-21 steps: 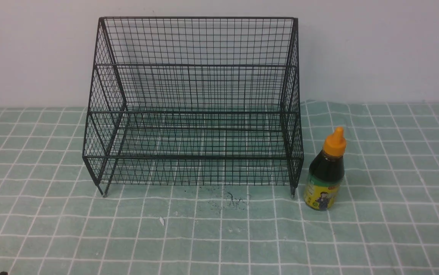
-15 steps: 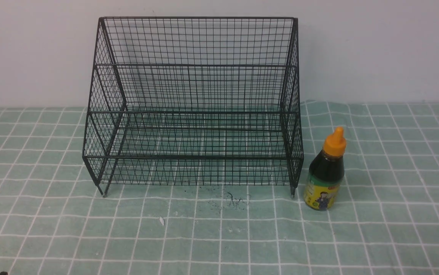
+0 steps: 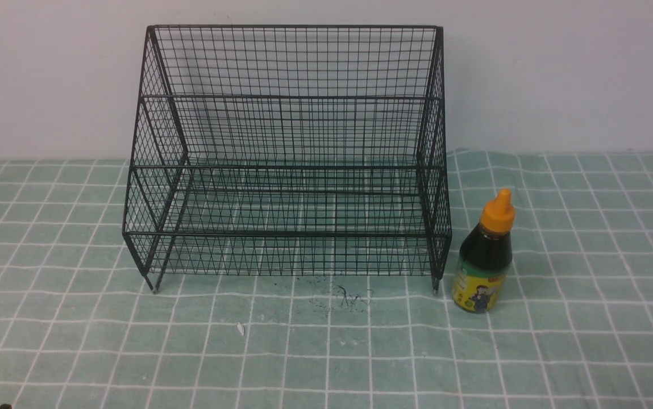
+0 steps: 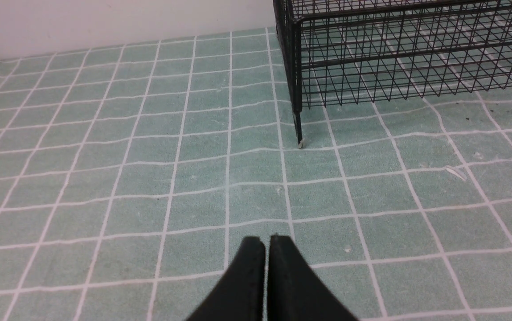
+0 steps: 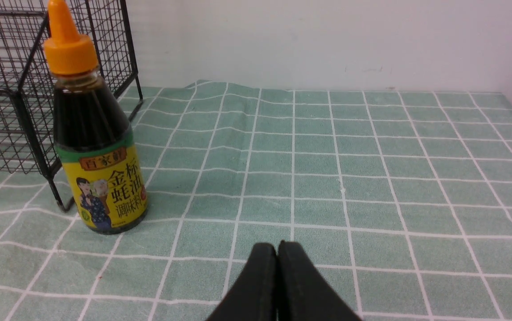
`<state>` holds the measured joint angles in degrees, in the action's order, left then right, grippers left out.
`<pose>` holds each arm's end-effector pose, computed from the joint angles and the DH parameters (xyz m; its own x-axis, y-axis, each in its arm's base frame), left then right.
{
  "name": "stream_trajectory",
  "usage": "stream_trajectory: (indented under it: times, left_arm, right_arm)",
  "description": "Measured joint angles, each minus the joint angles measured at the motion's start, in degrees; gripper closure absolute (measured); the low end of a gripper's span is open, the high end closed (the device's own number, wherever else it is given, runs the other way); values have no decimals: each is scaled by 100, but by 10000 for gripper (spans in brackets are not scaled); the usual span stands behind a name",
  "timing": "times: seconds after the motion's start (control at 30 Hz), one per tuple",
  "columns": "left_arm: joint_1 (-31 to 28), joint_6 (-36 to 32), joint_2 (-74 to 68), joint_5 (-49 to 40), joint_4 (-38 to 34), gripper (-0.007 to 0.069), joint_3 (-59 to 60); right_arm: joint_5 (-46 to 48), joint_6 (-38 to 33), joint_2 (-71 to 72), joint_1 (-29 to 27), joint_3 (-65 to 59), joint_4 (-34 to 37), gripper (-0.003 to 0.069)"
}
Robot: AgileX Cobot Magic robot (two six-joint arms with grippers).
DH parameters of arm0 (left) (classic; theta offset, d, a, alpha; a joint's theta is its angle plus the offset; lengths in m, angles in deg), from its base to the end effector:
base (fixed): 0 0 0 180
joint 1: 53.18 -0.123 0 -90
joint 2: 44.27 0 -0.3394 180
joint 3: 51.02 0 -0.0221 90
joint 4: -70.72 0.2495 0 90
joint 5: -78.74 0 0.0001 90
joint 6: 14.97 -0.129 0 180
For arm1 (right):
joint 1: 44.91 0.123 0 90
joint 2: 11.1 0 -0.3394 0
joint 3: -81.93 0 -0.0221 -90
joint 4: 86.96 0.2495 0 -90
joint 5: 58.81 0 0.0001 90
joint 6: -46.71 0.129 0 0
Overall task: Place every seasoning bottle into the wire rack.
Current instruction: Use the right arm to grab the condiment bottle closest to it
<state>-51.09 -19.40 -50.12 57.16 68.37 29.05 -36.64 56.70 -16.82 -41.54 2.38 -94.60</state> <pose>0.0326 -0.0031 0.1585 -0.2980 0.0501 -0.9532 0.0626 0.9975 0.0328 0.0324 -0.0046 0.1611 -0.2964 0.0333 -0.9545 0.0042 0.9994 0.0336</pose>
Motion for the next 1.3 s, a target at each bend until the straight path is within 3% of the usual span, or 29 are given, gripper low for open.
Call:
stream_trajectory:
  times: [0.2,0.5,0.7,0.83,0.9,1.03,1.1,1.13,1.17,1.3]
  left_arm:
    - [0,0,0,0,0,631,0]
    - [0,0,0,0,0,631,0]
    - [0,0,0,0,0,631,0]
    - [0,0,0,0,0,631,0]
    - [0,0,0,0,0,631,0]
    - [0,0,0,0,0,631,0]
    - [0,0,0,0,0,631,0]
    - [0,0,0,0,0,631,0]
    - [0,0,0,0,0,631,0]
    - [0,0,0,0,0,631,0]
  right_arm:
    - [-46,15,0,0,-6,-3,669]
    - [-2186,1230,0,-5,-55,2043,669]
    - [-2899,1271,0,-5,-55,2294,669]
    - [-3553,1752,0,-5,-18,2573,669]
    - [-3264,1958,0,-5,265,2544,669]
    - [-1821,1953,-414,-5,1438,1851,669]
    - [-412,1743,-1149,-5,2437,1343,669]
    - [-300,1743,-1220,-5,2437,1343,669]
    - [604,1382,-1920,-5,3088,1203,669]
    - [2484,428,-3444,-5,4288,1303,669]
